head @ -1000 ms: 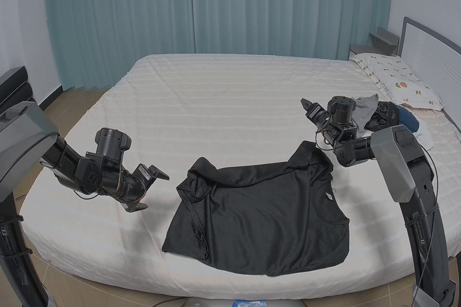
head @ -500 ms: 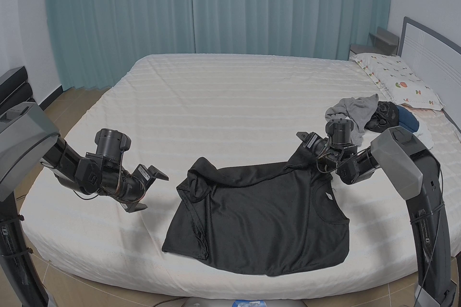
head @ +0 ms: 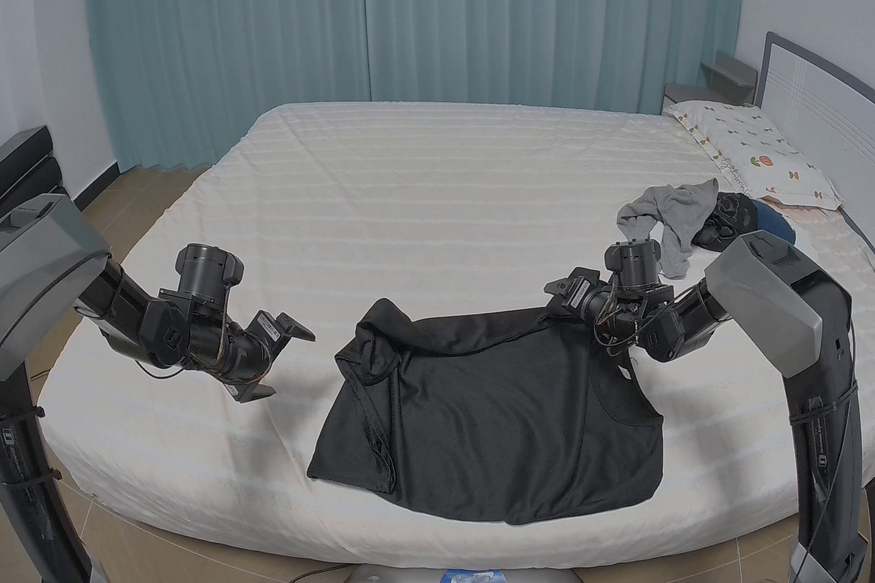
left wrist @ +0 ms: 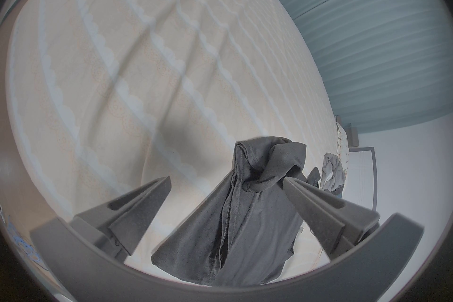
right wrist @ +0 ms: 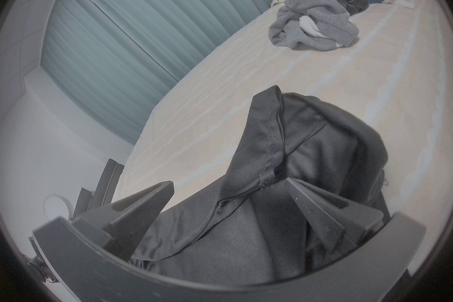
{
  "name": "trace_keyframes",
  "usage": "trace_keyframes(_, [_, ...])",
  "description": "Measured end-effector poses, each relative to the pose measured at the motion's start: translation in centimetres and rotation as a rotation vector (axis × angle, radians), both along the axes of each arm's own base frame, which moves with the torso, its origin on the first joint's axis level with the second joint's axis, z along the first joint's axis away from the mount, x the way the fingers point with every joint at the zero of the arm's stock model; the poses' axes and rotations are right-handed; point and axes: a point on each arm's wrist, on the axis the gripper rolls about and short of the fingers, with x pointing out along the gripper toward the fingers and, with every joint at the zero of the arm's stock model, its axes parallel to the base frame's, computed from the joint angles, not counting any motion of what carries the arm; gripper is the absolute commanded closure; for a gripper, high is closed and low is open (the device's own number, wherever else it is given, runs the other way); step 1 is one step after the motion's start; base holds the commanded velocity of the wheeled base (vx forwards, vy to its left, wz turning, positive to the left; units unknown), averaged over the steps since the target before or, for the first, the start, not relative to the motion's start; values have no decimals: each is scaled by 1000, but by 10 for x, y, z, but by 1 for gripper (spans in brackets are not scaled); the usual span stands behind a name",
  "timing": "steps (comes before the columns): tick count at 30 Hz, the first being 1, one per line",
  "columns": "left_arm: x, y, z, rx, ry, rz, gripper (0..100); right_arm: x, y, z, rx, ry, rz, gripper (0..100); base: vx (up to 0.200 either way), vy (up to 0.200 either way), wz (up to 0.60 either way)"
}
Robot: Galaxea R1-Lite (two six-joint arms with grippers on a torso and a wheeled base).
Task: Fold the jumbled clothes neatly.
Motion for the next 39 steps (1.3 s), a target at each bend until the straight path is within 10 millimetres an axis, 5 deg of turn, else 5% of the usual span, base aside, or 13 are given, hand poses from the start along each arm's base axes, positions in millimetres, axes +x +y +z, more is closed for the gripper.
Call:
trace_keyframes(5, [0,1,0,0,0,3,0,6,4,-5,-3,9,-2,0,0,0,0])
trace_keyframes(6, [0,1,0,-1,-1,3,0,8,4,-5,-3,7,-3,100,0,0,0])
trace_keyframes(17, [0,3,2,-4,-3,8,0,24,4,-11,1,-19,-17,100,0,0,0])
trace_keyframes(31, [0,3,2,-5,-1,10,0,59,19,44,52,-253,-75,100,0,0,0])
trace_keyframes(32, [0,3,2,-5,-1,10,0,59,20,42,46,-242,-77,0,0,0,0])
trace_keyframes(39, [0,3,1,-4,0,10,0,43,15,22,9,-105,-62,0,0,0,0])
